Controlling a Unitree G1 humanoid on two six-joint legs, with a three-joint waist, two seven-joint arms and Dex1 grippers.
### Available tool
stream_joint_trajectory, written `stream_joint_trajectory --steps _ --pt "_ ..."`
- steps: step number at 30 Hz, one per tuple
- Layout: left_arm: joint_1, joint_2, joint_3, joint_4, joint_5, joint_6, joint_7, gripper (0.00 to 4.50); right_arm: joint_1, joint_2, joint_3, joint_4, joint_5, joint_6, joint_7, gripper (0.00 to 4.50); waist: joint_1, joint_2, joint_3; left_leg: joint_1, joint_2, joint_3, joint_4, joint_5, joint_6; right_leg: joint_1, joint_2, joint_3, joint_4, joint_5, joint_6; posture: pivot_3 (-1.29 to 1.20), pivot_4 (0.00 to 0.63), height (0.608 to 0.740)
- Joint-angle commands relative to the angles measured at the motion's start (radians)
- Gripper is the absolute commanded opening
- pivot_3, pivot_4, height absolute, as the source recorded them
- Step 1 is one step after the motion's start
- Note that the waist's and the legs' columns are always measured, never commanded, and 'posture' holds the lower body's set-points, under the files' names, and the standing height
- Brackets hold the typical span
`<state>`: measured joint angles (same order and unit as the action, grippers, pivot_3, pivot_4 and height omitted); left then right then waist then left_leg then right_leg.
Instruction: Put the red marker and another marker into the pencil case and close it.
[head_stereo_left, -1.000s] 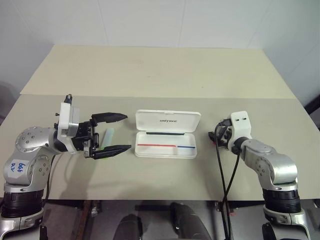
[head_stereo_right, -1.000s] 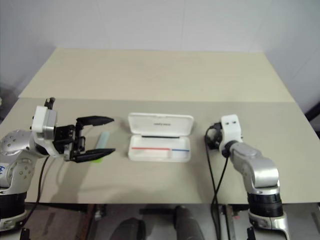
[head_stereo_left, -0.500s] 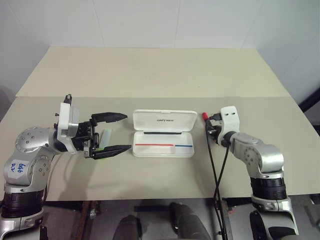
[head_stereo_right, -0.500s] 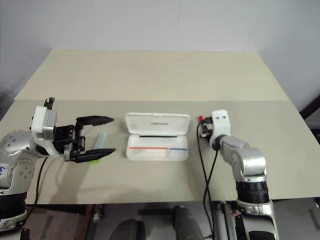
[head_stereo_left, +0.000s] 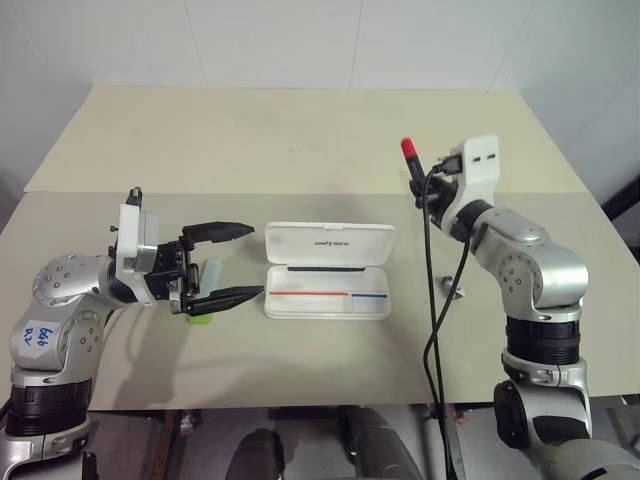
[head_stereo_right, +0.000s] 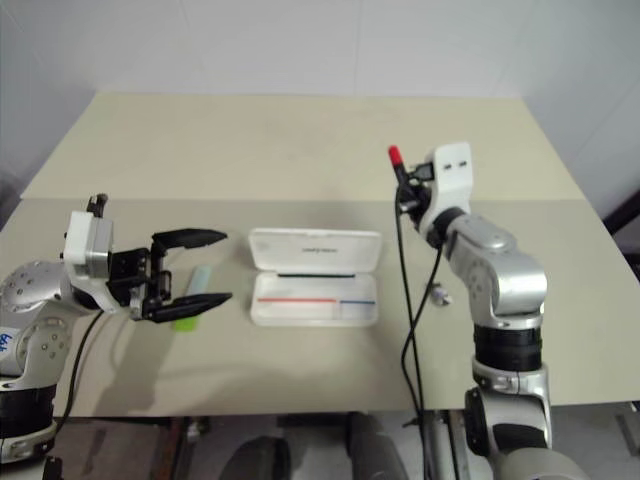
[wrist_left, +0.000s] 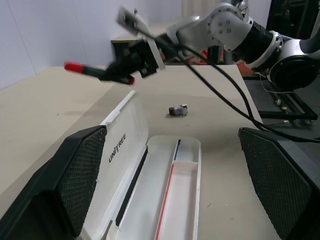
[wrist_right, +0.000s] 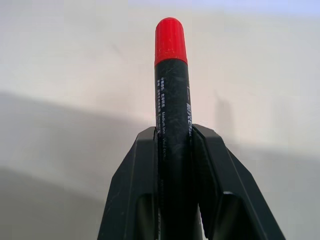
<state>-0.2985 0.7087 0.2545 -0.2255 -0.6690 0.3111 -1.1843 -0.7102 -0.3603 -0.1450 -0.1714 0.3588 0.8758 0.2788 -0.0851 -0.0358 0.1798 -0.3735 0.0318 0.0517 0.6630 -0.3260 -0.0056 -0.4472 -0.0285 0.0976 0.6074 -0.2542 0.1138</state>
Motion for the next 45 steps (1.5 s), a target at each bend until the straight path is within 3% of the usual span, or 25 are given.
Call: stream_joint_trajectory --steps 1,10,15,19,27,45 --pt "0.0 0.0 0.028 -0.009 -0.021 -0.03 -0.003 4.5 -0.066 -0.048 -0.028 -0.142 0.123 -0.009 0.133 0.6 0.001 0.002 0.001 -0.001 0.0 0.0 0.0 0.0 0.0 0.0 -0.001 0.0 0.0 0.0 0.0 0.0 0.15 0.74" --pt "0.064 0.031 0.088 0.052 -0.018 -0.093 -0.078 4.5 -0.078 -0.347 0.117 -0.322 0.364 0.163 0.523 0.6 0.004 0.004 0.003 -0.001 -0.001 -0.004 0.001 0.0 0.0 0.001 -0.011 -0.01 -0.001 -0.001 -0.002 0.0 0.15 0.74" --pt "0.097 0.047 0.104 0.095 0.018 -0.157 -0.101 4.5 -0.049 -0.454 0.283 -0.365 0.306 0.087 0.655 0.6 0.002 0.004 0.003 -0.001 -0.002 -0.004 0.001 0.0 0.0 0.001 -0.012 -0.01 -0.005 -0.001 -0.002 0.0 0.15 0.74" --pt "0.133 0.04 0.119 0.067 0.011 -0.161 -0.076 4.5 -0.058 -0.455 0.442 -0.356 0.152 -0.035 0.679 0.6 0.002 0.004 0.003 -0.001 -0.002 -0.004 0.002 0.0 0.0 0.001 -0.012 -0.01 -0.004 -0.001 -0.002 0.0 0.15 0.74" --pt "0.197 0.031 0.134 -0.005 -0.009 -0.156 -0.022 4.5 -0.076 -0.386 0.624 -0.297 -0.114 -0.21 0.639 0.6 0.004 0.004 0.003 -0.001 -0.002 -0.004 0.002 0.0 0.0 0.001 -0.013 -0.011 -0.002 -0.002 -0.003 0.0 0.15 0.74" --pt "0.217 0.036 0.125 -0.054 -0.04 -0.142 0.011 4.5 -0.055 -0.286 0.67 -0.176 -0.352 -0.328 0.644 0.6 0.004 0.004 0.003 0.0 -0.002 -0.005 0.003 0.0 -0.001 0.001 -0.013 -0.012 0.002 -0.002 -0.003 0.0 0.15 0.74"
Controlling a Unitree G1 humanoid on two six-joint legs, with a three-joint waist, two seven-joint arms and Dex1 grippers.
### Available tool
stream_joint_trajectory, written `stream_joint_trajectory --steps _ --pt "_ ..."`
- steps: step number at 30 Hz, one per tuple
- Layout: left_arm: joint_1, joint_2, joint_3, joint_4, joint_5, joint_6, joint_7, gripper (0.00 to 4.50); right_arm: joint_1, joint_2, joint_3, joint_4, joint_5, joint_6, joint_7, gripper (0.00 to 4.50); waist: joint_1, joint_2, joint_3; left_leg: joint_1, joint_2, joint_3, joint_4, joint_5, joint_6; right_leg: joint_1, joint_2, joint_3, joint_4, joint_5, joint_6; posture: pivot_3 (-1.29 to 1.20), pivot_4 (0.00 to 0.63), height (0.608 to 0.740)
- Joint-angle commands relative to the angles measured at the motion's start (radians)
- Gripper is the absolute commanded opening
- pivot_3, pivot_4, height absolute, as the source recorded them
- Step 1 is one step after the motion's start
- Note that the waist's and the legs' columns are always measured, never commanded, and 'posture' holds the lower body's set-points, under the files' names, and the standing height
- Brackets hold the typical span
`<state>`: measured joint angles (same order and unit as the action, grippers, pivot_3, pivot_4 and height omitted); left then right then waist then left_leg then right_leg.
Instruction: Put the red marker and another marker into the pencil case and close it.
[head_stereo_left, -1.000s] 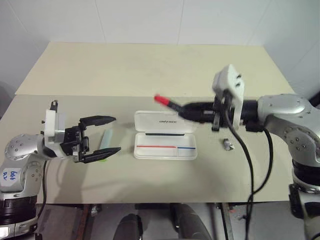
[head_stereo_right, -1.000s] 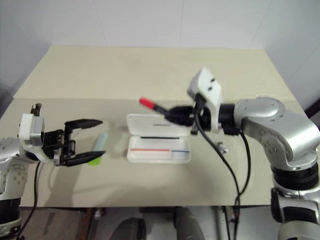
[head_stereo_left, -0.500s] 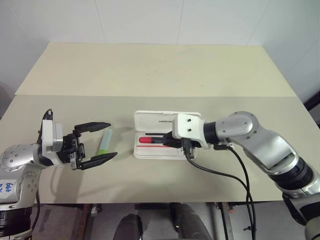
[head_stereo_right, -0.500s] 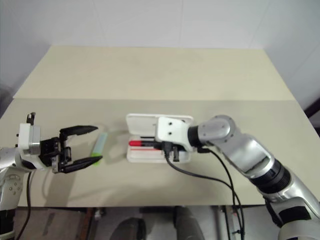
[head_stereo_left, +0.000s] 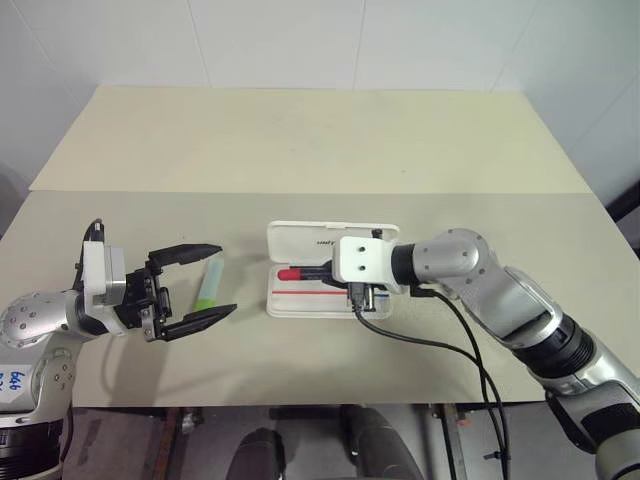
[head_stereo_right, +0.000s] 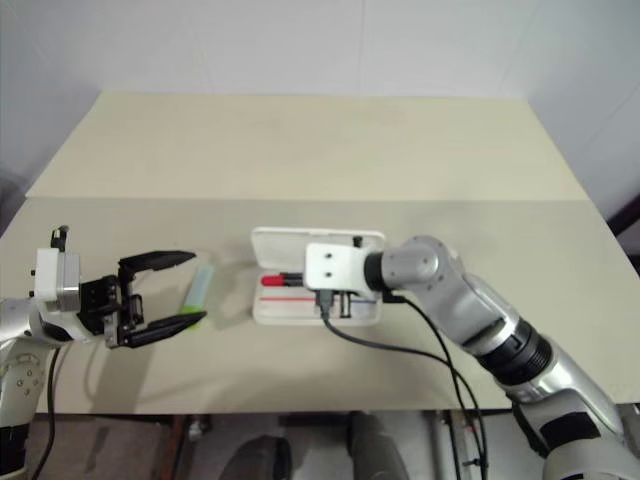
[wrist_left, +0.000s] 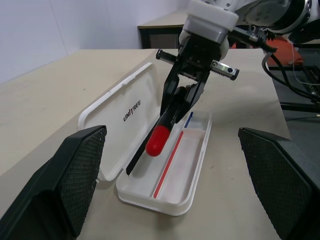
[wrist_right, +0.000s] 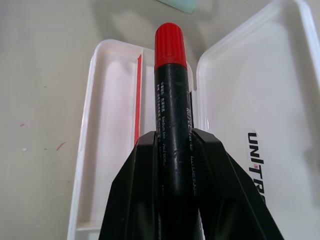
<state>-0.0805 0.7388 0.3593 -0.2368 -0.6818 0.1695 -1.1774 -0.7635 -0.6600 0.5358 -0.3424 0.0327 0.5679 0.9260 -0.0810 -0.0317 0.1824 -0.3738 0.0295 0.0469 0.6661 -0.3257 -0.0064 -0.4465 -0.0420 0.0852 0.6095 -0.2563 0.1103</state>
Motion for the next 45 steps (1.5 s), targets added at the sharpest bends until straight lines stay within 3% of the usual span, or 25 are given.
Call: stream_joint_trajectory --steps 1,7,18,25,32,40,45 --pt "-0.002 0.006 0.019 -0.046 -0.029 0.001 0.005 4.5 -0.002 0.021 -0.008 0.002 -0.037 -0.021 -0.005 0.6 0.0 0.0 0.0 0.0 0.0 0.0 0.0 0.0 0.0 0.0 0.0 0.0 0.001 0.0 0.0 0.0 0.15 0.74" --pt "-0.004 0.005 0.018 -0.062 -0.035 0.011 0.011 4.5 0.002 0.05 0.001 0.02 -0.085 -0.021 0.0 0.6 0.0 0.0 0.0 0.0 0.0 0.0 0.0 0.0 0.0 0.0 0.0 0.0 0.002 0.0 0.0 0.0 0.15 0.74" --pt "-0.006 0.004 0.019 -0.066 -0.038 0.014 0.018 4.5 0.008 0.047 -0.005 0.019 -0.122 0.001 0.039 4.49 0.0 0.0 0.0 0.0 0.0 0.0 0.001 0.0 0.0 0.0 0.001 0.0 0.002 0.0 0.0 0.0 0.15 0.74" --pt "0.007 -0.009 0.012 -0.101 -0.043 0.02 0.049 4.5 0.036 0.019 -0.091 -0.114 0.024 0.134 0.139 4.49 0.001 0.0 0.0 0.0 0.0 0.0 0.0 0.0 0.0 0.0 0.001 0.0 0.002 0.0 0.0 0.0 0.15 0.74" --pt "0.05 -0.06 0.017 -0.194 -0.019 0.022 0.175 4.5 0.063 0.012 -0.329 -0.2 0.326 0.269 0.216 4.49 0.003 0.0 0.0 0.001 0.0 -0.001 0.001 0.0 0.0 0.002 0.0 -0.001 0.002 0.0 0.0 0.0 0.15 0.74" --pt "0.152 -0.12 0.056 -0.325 0.084 0.091 0.483 4.5 0.172 -0.05 -0.55 -0.18 0.557 0.217 0.29 4.49 0.005 0.0 0.0 0.002 0.0 -0.001 0.001 0.0 0.0 0.002 0.001 0.0 0.001 0.0 0.0 0.0 0.15 0.74" --pt "0.239 -0.191 0.085 -0.419 0.135 0.231 0.74 4.5 0.256 -0.063 -0.65 -0.15 0.652 0.104 0.362 4.49 0.007 -0.001 0.0 0.003 0.0 0.0 0.001 0.0 0.0 0.003 0.002 0.001 0.001 0.0 0.0 0.0 0.15 0.74"
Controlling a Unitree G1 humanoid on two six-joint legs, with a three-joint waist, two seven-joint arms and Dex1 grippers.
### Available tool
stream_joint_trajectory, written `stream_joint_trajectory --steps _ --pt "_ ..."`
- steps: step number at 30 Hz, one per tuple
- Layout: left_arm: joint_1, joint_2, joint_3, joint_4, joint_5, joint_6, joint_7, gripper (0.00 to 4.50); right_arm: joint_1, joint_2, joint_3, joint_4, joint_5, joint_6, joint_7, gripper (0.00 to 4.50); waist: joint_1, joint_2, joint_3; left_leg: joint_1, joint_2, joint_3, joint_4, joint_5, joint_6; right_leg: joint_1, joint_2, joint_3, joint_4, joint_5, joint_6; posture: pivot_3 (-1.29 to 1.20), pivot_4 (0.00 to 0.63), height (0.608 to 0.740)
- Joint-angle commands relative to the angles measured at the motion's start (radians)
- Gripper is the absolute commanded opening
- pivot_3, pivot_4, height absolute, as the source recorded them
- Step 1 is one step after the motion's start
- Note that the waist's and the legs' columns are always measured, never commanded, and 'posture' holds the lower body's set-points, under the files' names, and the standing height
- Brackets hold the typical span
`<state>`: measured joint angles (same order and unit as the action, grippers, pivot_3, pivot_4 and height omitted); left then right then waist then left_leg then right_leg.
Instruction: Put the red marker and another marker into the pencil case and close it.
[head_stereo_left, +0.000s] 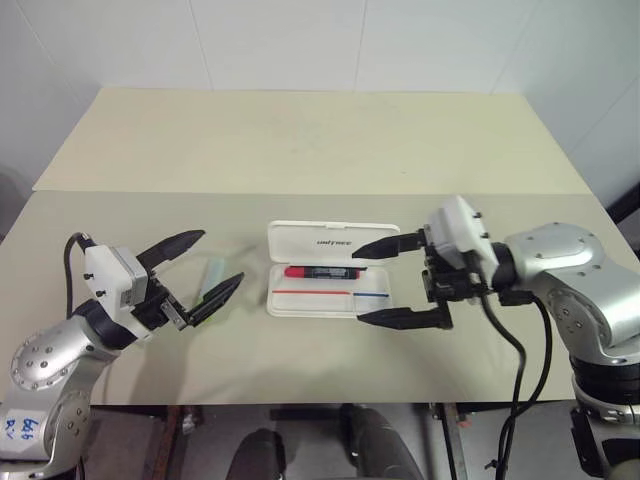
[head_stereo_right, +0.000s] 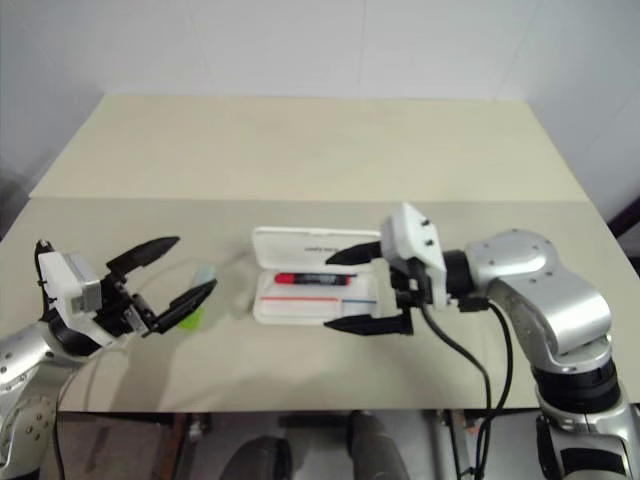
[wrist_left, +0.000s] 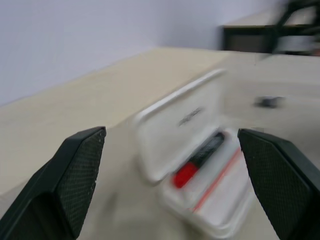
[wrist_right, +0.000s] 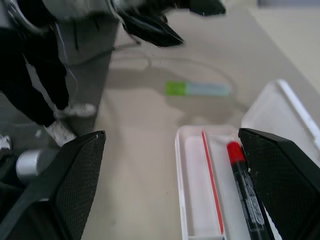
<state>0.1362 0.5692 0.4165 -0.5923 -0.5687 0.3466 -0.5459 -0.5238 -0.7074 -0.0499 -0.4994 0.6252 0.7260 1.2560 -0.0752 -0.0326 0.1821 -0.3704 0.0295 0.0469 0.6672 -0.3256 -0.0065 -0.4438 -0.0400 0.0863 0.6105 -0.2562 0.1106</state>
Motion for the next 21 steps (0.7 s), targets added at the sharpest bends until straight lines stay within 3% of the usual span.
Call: stream_joint_trajectory --steps 1,9,21 --pt "0.033 -0.033 0.024 -0.072 0.026 0.076 0.139 4.5 0.028 -0.02 -0.074 0.013 0.071 -0.066 0.04 4.49 0.002 -0.001 0.0 0.0 0.0 0.0 0.001 0.0 0.0 0.0 0.001 0.0 0.0 0.0 0.0 0.0 0.15 0.74" --pt "-0.012 -0.115 -0.07 -0.027 0.146 0.276 0.388 4.5 0.169 -0.056 -0.178 0.12 0.142 -0.2 0.154 4.49 0.024 -0.002 0.0 0.002 -0.001 0.0 0.005 0.0 0.0 0.003 0.008 0.001 0.001 0.001 0.001 0.0 0.15 0.74" --pt "-0.134 -0.129 -0.167 0.141 0.176 0.286 0.346 4.5 0.243 -0.092 -0.171 0.086 0.16 -0.215 0.11 4.49 0.026 -0.002 0.0 0.002 0.0 0.0 0.007 0.0 0.0 0.003 0.009 0.002 0.003 0.001 0.0 0.0 0.15 0.74"
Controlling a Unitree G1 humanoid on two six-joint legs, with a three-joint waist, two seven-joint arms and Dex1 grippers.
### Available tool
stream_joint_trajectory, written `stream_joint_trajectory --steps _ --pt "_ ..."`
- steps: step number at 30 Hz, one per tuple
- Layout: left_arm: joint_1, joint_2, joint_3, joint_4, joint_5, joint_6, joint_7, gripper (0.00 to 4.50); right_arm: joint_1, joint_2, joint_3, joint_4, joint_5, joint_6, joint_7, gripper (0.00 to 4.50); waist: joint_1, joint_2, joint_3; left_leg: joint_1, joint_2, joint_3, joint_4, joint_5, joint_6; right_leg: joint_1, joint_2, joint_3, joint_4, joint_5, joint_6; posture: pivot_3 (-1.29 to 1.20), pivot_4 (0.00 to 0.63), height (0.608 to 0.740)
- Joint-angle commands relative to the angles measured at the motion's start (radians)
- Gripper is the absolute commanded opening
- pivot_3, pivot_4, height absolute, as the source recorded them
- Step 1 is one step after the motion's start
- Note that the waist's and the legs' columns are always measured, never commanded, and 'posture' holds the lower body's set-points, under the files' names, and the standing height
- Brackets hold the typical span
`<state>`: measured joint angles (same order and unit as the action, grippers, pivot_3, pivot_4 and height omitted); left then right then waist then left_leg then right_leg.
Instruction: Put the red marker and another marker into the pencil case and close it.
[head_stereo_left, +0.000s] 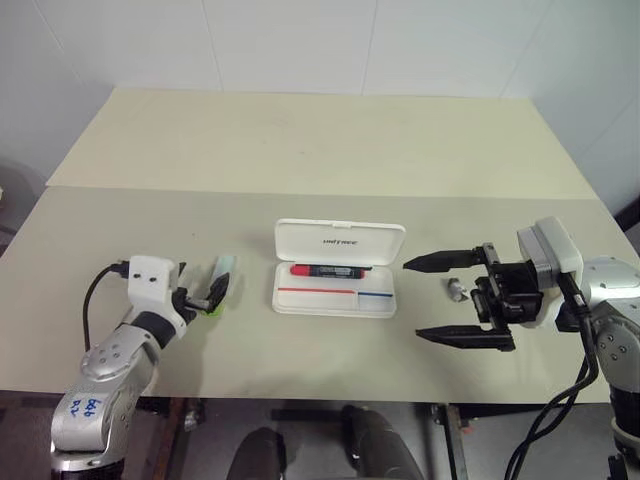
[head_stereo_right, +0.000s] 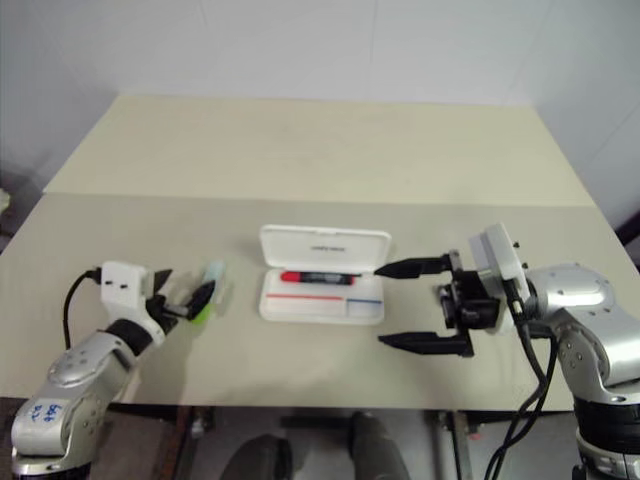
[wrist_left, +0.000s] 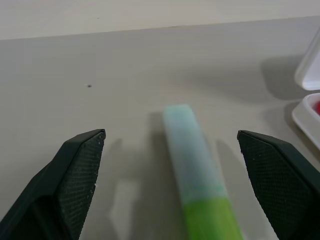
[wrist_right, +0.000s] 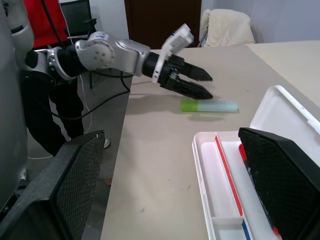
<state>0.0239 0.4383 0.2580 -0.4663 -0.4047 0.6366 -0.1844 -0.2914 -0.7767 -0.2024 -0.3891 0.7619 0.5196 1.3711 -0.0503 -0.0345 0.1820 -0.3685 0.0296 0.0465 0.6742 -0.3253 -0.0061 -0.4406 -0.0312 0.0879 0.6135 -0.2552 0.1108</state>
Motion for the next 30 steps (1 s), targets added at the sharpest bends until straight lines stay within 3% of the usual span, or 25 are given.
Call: stream_joint_trajectory --steps 1,5,10,14,22,27,30 --pt "-0.033 0.004 -0.013 0.03 0.014 0.008 -0.014 4.5 0.015 -0.027 -0.018 -0.025 0.015 -0.014 -0.009 4.49 0.001 0.0 0.0 0.0 0.0 0.0 0.0 0.0 0.0 0.0 0.0 0.0 0.0 0.0 0.0 0.0 0.15 0.74" --pt "-0.048 0.016 -0.025 0.046 0.019 0.085 -0.004 4.5 0.022 -0.022 -0.018 -0.026 0.006 -0.032 -0.038 4.49 0.001 0.0 0.0 0.0 0.0 0.0 0.0 0.0 0.0 0.0 0.0 0.0 0.0 0.0 0.0 0.0 0.15 0.74" --pt "-0.098 0.047 -0.058 0.042 0.017 0.324 0.026 4.5 0.029 -0.022 -0.011 -0.031 0.0 -0.045 -0.059 4.49 0.006 0.0 0.0 0.0 0.0 0.0 0.001 0.0 0.0 0.0 0.0 0.0 0.001 0.0 0.0 0.0 0.15 0.74" --pt "-0.139 0.046 -0.056 0.04 0.02 0.444 0.049 3.65 0.031 -0.02 -0.007 -0.036 0.001 -0.051 -0.071 4.5 0.005 0.0 0.0 0.001 0.0 0.0 0.004 0.0 0.0 0.001 0.0 0.001 0.004 0.0 0.0 0.0 0.15 0.74" --pt "-0.187 0.036 -0.046 0.047 0.034 0.53 0.065 1.11 0.027 -0.02 -0.001 -0.029 0.0 -0.064 -0.081 4.5 0.004 0.0 0.0 0.013 0.0 0.0 0.003 -0.001 -0.001 0.015 0.0 0.001 0.0 0.0 0.0 0.0 0.15 0.74" --pt "-0.216 0.054 -0.034 0.069 0.062 0.502 0.061 1.1 0.025 -0.018 0.003 -0.03 -0.001 -0.069 -0.089 4.5 0.009 0.0 0.0 0.013 0.0 0.0 0.002 -0.001 -0.001 0.015 0.0 0.001 -0.001 0.0 0.0 0.0 0.15 0.74" --pt "-0.229 0.091 -0.024 0.078 0.085 0.392 0.023 1.1 0.025 -0.018 0.001 -0.031 0.005 -0.068 -0.096 4.5 0.013 0.0 0.0 0.013 0.0 0.0 0.002 -0.001 -0.001 0.015 0.0 0.001 -0.001 0.0 0.0 0.0 0.15 0.74"
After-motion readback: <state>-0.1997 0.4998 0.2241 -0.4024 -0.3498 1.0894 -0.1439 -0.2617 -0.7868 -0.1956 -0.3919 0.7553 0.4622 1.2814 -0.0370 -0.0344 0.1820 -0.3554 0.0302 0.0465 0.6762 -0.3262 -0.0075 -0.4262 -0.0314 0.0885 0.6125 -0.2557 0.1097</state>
